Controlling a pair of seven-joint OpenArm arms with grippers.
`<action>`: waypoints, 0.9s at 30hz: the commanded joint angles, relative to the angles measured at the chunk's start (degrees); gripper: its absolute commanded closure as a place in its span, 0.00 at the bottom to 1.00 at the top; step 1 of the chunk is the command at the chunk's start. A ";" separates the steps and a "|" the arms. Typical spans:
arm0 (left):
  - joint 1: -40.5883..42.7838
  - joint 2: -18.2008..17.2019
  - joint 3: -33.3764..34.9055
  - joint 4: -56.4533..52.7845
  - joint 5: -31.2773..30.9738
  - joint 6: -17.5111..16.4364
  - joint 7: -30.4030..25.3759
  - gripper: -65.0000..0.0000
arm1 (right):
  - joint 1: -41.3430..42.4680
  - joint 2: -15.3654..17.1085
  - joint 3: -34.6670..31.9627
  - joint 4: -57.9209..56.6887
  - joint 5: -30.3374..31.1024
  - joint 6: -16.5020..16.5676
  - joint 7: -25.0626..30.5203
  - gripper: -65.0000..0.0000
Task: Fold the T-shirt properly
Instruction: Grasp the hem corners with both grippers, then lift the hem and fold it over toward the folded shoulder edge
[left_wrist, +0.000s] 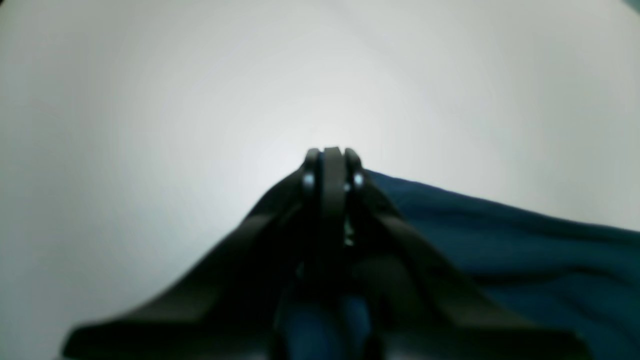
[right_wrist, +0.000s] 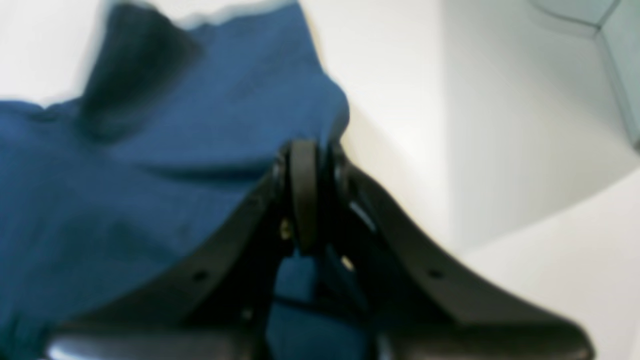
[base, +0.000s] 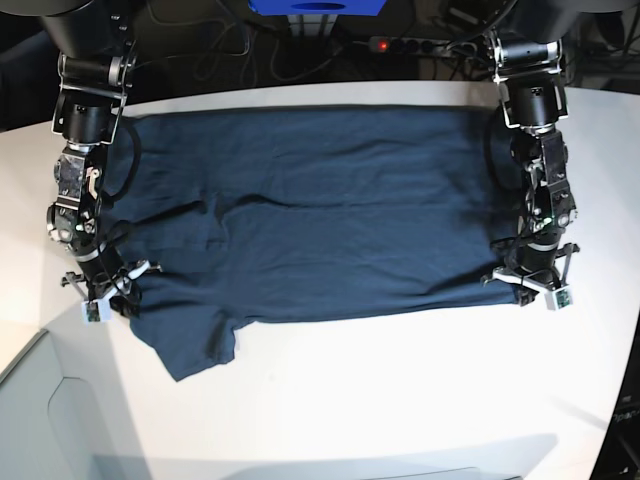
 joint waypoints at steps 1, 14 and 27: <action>0.00 -0.89 -0.24 2.22 -0.78 0.05 -1.03 1.00 | 0.06 0.98 0.38 2.39 0.58 -0.38 1.27 1.00; 9.58 -1.42 -0.77 15.84 -7.20 0.23 -1.03 1.00 | -10.49 0.71 5.65 17.51 0.58 -0.38 1.27 1.00; 14.94 -0.89 -3.93 22.08 -7.20 0.14 -1.03 1.00 | -17.61 0.63 7.67 21.37 0.58 -0.38 1.88 1.00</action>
